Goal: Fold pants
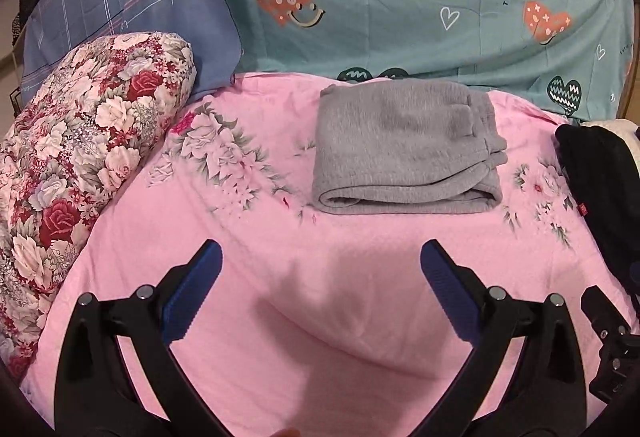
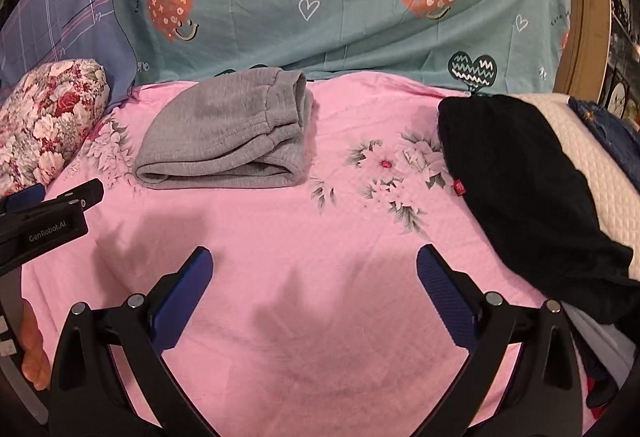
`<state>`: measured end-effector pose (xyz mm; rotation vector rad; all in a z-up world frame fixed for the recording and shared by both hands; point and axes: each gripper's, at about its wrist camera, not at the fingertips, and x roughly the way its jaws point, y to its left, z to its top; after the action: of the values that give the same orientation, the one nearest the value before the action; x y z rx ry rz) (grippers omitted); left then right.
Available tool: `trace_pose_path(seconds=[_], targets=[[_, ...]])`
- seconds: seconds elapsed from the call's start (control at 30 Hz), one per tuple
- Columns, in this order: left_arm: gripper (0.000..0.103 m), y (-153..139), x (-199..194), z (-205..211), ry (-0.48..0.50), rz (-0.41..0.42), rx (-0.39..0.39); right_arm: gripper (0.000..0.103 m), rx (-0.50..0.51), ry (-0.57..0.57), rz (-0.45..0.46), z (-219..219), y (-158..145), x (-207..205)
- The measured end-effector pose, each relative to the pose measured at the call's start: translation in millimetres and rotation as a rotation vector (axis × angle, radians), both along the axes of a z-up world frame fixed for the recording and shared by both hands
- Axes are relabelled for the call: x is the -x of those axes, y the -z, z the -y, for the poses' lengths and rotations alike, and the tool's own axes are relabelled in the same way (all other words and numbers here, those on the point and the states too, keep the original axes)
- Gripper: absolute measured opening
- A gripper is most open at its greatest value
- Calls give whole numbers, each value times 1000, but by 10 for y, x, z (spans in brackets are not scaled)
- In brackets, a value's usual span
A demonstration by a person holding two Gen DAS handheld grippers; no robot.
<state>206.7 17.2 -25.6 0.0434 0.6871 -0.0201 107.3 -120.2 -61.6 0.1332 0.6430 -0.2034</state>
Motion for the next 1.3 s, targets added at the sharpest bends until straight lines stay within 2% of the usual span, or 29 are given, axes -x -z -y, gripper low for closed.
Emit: trace_pose_path(seconds=[0.17, 1.07, 1.3], targets=[[101, 8, 8, 22, 3, -7, -1, 102, 8, 23, 6, 18, -8, 10], [101, 20, -16, -101, -39, -13, 52, 102, -15, -8, -2, -5, 15, 8], [101, 41, -45, -127, -40, -40, 75, 102, -15, -9, -3, -10, 16, 12]])
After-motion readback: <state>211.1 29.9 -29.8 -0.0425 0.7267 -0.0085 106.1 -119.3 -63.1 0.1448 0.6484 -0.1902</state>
